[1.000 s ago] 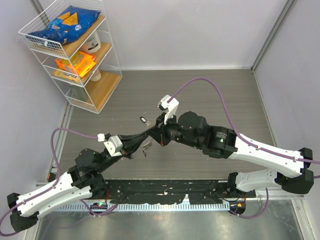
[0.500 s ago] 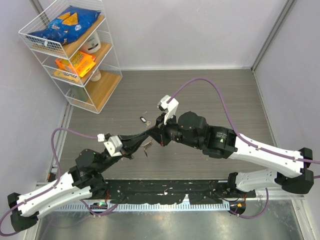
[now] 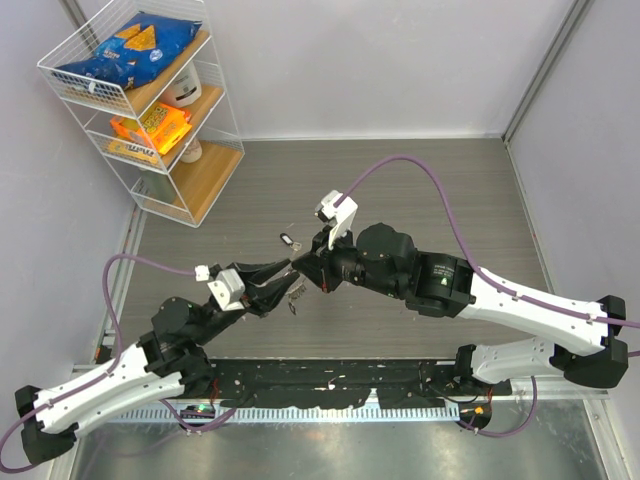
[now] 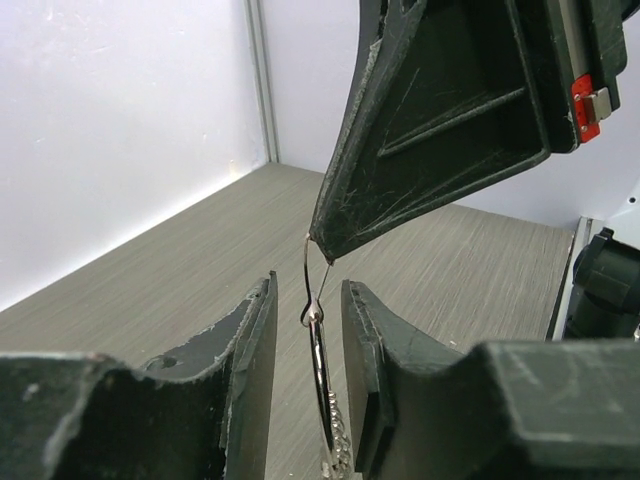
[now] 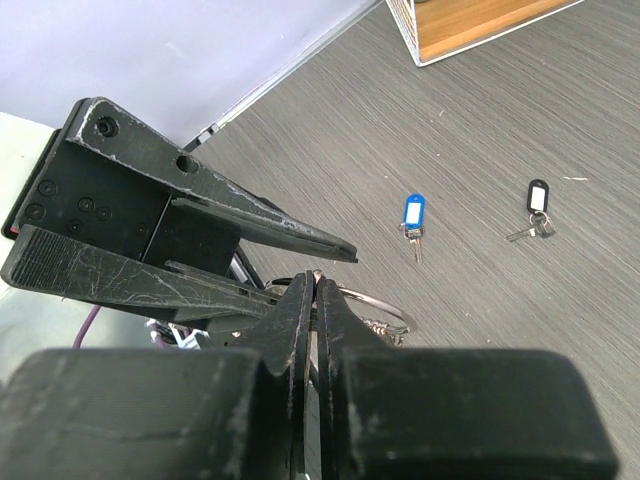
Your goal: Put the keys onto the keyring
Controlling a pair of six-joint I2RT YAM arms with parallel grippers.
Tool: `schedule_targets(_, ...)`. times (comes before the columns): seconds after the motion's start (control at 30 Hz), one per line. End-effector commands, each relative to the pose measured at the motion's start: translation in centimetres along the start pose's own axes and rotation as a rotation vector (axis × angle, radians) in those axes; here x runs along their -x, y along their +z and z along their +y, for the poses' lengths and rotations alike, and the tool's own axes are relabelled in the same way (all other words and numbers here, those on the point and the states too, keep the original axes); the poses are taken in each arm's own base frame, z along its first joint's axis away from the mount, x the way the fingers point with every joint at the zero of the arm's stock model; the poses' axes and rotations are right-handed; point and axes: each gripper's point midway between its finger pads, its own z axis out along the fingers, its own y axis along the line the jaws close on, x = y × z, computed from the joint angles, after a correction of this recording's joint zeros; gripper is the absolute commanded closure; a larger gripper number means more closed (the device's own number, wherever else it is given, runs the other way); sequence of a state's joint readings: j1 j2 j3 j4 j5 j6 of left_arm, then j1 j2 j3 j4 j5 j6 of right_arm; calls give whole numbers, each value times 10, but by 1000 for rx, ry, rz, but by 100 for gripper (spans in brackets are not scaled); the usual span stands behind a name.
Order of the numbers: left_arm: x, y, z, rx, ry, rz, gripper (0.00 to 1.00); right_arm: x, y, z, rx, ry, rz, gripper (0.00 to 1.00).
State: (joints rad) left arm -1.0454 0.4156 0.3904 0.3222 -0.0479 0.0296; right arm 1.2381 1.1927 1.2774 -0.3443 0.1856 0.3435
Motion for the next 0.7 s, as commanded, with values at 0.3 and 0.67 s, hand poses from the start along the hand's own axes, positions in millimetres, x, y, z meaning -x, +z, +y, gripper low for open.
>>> schedule_targets(0.3, 21, -2, 3, 17, -16, -75, 62, 35, -10, 16, 53, 21, -108, 94)
schedule_targets(0.67, 20, 4, -6, -38, -5, -56, 100, 34, -9, 19, 63, 20, -106, 94)
